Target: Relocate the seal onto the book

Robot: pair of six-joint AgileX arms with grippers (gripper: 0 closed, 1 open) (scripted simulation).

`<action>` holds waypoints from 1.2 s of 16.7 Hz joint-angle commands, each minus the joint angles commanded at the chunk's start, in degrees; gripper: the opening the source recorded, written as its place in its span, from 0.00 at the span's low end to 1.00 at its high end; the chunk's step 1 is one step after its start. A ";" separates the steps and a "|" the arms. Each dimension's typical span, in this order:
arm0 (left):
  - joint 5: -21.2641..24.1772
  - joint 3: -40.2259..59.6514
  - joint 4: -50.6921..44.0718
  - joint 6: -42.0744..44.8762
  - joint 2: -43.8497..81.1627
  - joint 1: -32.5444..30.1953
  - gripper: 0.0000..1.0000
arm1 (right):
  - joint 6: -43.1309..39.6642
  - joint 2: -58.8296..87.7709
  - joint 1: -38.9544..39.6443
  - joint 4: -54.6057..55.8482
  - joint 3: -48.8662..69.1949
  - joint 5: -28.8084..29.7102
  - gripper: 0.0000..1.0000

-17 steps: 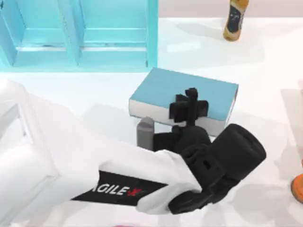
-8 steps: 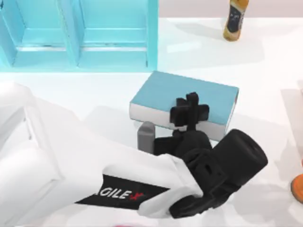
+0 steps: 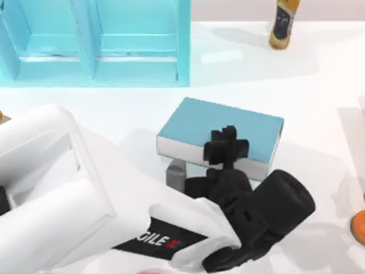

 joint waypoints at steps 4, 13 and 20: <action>0.00 0.00 0.00 0.00 0.00 0.00 0.23 | 0.00 0.00 0.00 0.00 0.00 0.00 1.00; 0.00 0.00 0.00 0.00 0.00 0.00 0.90 | 0.00 0.00 0.00 0.00 0.00 0.00 1.00; 0.00 0.00 0.00 0.00 0.00 0.00 1.00 | 0.00 0.00 0.00 0.00 0.00 0.00 1.00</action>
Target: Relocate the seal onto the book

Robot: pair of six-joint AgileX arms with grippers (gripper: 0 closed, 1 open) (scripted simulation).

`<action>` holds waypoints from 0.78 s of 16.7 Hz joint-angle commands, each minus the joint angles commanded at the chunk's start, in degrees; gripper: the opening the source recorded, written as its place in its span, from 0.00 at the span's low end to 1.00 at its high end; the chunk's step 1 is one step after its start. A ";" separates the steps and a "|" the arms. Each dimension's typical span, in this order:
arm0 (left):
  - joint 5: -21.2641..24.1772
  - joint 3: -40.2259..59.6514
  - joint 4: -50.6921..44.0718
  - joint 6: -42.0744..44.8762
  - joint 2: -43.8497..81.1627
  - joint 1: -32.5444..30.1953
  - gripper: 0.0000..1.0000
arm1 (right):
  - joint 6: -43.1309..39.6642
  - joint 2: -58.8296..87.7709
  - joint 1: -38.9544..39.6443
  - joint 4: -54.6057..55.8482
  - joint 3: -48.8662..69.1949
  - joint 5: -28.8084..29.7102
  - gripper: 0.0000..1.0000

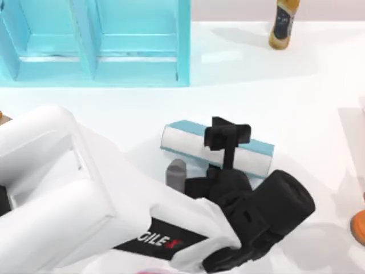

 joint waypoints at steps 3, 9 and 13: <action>0.04 -0.10 -0.06 -0.01 0.07 -0.03 1.00 | 0.00 0.00 0.00 0.00 0.00 0.00 1.00; -1.51 2.40 -8.71 -9.29 0.35 -3.38 1.00 | 0.00 0.00 0.00 0.00 0.00 0.00 1.00; -3.33 5.71 -25.67 -25.85 0.88 -8.87 1.00 | 0.00 0.00 0.00 0.00 0.00 0.00 1.00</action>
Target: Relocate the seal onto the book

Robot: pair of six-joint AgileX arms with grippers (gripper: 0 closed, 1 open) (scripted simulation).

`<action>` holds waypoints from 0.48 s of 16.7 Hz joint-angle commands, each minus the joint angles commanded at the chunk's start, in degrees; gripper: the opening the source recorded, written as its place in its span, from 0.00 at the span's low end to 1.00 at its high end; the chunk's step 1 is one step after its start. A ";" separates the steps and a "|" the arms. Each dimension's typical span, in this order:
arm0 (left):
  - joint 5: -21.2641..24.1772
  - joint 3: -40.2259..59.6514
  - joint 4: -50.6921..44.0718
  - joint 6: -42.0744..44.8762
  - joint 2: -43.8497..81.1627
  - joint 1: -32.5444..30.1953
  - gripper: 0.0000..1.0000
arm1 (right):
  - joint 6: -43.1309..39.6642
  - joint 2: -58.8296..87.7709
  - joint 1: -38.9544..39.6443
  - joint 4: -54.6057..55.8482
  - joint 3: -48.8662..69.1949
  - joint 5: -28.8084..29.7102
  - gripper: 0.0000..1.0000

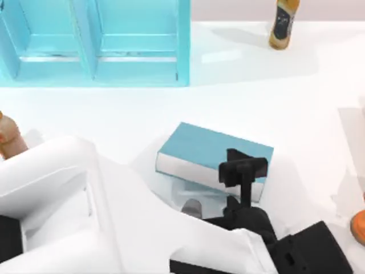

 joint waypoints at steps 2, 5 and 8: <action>-0.90 1.60 -10.80 -9.62 0.30 -3.07 1.00 | 0.00 0.00 0.00 0.00 0.00 0.00 1.00; -2.16 3.65 -27.57 -23.72 0.69 -7.45 1.00 | 0.00 0.00 0.00 0.00 0.00 0.00 1.00; -3.18 5.13 -41.94 -35.83 0.93 -11.04 1.00 | 0.00 0.00 0.00 0.00 0.00 0.00 1.00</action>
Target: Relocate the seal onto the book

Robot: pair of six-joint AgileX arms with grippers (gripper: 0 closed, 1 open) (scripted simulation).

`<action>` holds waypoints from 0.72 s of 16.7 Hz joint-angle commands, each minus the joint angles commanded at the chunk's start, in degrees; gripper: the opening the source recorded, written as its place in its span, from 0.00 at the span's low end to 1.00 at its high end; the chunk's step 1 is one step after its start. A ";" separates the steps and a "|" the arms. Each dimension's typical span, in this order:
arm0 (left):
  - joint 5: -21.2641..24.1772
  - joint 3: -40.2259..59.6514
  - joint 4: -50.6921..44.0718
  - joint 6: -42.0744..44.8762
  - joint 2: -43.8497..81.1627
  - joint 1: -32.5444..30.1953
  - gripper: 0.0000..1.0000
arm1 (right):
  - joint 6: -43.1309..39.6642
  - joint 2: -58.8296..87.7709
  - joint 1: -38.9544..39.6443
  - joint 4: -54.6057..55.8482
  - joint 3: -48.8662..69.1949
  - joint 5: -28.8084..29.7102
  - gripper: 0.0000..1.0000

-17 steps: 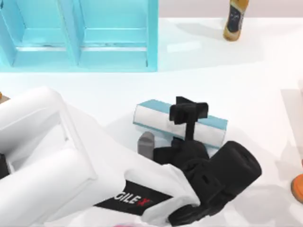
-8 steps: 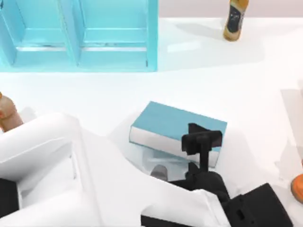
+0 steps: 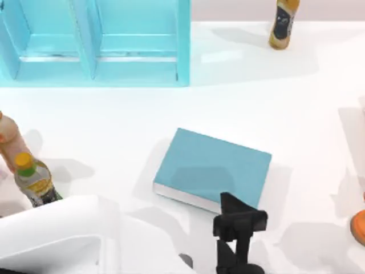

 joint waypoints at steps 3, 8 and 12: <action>-0.70 0.87 -9.33 -8.45 0.09 -2.46 1.00 | 0.00 0.00 0.00 0.00 0.00 0.00 1.00; -1.03 1.20 -13.20 -12.06 0.10 -3.53 1.00 | 0.00 0.00 0.00 0.00 0.00 0.00 1.00; -0.81 1.00 -12.82 -11.51 -0.38 -2.88 1.00 | 0.00 0.00 0.00 0.00 0.00 0.00 1.00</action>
